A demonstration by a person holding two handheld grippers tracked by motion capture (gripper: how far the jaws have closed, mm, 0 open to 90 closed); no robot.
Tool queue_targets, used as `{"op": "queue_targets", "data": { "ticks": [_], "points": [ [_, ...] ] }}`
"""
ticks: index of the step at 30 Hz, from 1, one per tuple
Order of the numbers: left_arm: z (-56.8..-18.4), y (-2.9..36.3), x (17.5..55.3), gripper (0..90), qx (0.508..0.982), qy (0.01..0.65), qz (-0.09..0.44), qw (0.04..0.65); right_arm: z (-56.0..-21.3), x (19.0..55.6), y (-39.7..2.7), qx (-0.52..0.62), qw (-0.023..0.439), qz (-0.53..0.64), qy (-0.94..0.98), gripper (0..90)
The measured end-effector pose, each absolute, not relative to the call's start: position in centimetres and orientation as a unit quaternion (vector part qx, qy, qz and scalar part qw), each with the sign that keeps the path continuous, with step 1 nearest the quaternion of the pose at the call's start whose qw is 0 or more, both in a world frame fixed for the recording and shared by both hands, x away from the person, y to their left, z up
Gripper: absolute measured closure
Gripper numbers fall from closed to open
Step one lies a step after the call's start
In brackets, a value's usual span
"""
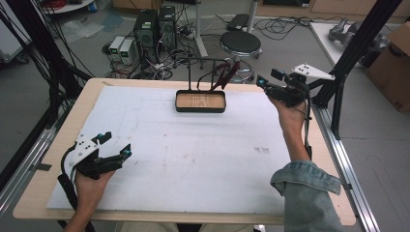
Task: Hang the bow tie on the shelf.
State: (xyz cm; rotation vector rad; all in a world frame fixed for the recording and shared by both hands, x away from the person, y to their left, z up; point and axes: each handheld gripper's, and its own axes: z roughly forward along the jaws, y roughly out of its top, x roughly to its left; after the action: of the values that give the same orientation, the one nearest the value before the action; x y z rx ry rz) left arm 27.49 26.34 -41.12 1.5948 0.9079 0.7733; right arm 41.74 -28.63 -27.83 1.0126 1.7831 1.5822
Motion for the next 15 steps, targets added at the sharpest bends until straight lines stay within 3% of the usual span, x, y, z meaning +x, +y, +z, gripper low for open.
{"op": "queue_targets", "data": {
  "ticks": [15],
  "points": [
    [-41.2,26.2,27.6,17.0,0.673,0.383,0.329,0.541,-30.1,35.2,-30.4,0.361,0.306,0.583,0.66,17.3]
  ]
}}
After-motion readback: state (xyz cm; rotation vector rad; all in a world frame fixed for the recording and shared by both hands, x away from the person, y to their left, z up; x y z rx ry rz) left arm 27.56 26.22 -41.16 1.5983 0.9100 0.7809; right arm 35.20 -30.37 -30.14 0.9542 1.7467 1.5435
